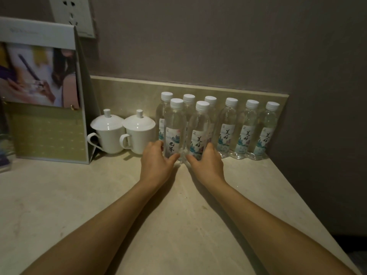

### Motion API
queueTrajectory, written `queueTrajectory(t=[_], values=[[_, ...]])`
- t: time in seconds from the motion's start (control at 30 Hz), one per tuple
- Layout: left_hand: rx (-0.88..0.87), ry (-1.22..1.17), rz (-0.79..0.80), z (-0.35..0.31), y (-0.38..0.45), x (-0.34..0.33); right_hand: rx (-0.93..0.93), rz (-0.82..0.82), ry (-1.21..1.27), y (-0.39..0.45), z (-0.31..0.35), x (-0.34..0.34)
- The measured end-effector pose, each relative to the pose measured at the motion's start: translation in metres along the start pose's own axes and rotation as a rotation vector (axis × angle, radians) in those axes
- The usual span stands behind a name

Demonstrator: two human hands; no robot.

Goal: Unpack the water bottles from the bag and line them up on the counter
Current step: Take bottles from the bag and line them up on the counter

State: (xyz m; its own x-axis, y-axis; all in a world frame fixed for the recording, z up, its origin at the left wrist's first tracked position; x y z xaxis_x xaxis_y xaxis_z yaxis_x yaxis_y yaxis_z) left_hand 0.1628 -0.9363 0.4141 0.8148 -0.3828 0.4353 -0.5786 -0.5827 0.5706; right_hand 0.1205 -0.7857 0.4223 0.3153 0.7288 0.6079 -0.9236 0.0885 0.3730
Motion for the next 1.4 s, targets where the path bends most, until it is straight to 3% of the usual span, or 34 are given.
queueTrajectory(t=[1.4], values=[[0.036, -0.031, -0.028, -0.002, -0.0043, 0.0006, 0.005, -0.019, 0.013, -0.0023, -0.0023, 0.0015]])
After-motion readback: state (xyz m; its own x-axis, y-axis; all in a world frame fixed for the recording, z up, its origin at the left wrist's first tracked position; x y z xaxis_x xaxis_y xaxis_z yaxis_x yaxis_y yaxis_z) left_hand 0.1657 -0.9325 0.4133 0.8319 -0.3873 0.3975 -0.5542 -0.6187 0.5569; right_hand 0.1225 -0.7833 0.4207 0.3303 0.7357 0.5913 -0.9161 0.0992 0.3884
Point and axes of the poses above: each hand's wrist, its own y-axis towards the middle knuckle, its own x-axis out of the back of the hand, z = x × y, the point moved 4 cm from there along y, towards the middle knuckle, and after that the axes turned 13 degrees about -z, right-handed, at the moved point
